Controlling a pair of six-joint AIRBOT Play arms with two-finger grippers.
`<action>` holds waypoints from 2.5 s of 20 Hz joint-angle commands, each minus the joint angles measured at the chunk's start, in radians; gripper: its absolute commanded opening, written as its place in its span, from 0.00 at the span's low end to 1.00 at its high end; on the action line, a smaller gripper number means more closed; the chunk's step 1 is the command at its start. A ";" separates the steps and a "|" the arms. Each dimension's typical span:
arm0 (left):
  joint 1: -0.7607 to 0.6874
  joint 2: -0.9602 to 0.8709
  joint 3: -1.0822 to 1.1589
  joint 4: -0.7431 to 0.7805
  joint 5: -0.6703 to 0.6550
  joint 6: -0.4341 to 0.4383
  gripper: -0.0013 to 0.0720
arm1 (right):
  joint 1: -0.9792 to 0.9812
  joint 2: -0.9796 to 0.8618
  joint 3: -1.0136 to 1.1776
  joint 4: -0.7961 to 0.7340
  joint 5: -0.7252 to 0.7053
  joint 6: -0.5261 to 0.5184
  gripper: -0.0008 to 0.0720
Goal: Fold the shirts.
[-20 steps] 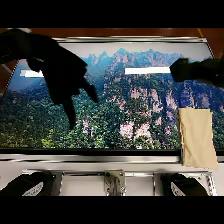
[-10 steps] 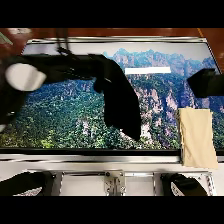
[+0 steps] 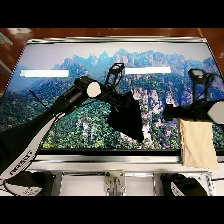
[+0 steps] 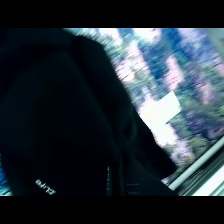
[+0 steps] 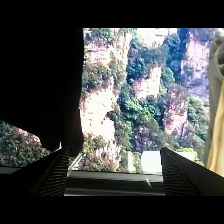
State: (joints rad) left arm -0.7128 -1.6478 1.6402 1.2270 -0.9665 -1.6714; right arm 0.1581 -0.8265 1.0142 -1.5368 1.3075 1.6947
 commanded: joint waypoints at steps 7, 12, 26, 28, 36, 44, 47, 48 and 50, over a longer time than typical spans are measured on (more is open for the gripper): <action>0.125 0.000 -0.001 0.301 -0.518 0.067 0.07 | 0.001 -0.080 -0.226 0.252 -0.260 -0.018 0.95; 0.132 0.021 -0.142 0.285 -0.532 0.062 0.07 | 0.001 -0.277 -0.226 0.382 -0.262 -0.119 0.95; 0.134 0.021 -0.319 0.231 -0.373 -0.009 0.07 | 0.002 -0.485 -0.226 0.404 -0.210 -0.211 0.87; 0.134 0.021 -0.319 0.231 -0.376 -0.009 0.07 | 0.002 -0.527 -0.226 0.411 -0.238 -0.211 0.68; 0.135 0.057 -0.312 0.337 -0.321 -0.010 0.07 | -0.002 -0.527 -0.217 0.426 -0.283 -0.239 0.10; 0.296 0.467 0.053 0.676 -0.314 -0.010 0.07 | -0.001 -0.083 0.269 0.007 -0.435 -0.264 0.10; 0.301 0.653 0.228 0.608 -0.133 -0.010 0.07 | 0.000 0.037 0.499 0.020 -0.520 -0.267 0.10; 0.301 0.706 0.260 0.567 -0.076 -0.009 0.07 | 0.000 0.064 0.560 0.029 -0.519 -0.267 0.10; 0.301 0.809 0.283 0.502 -0.023 -0.009 0.07 | 0.000 0.110 0.631 0.054 -0.505 -0.266 0.10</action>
State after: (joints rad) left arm -0.4217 -0.9871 1.8385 1.8111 -1.1210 -1.6814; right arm 0.1570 -0.8028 1.4982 -1.4815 0.8349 1.4315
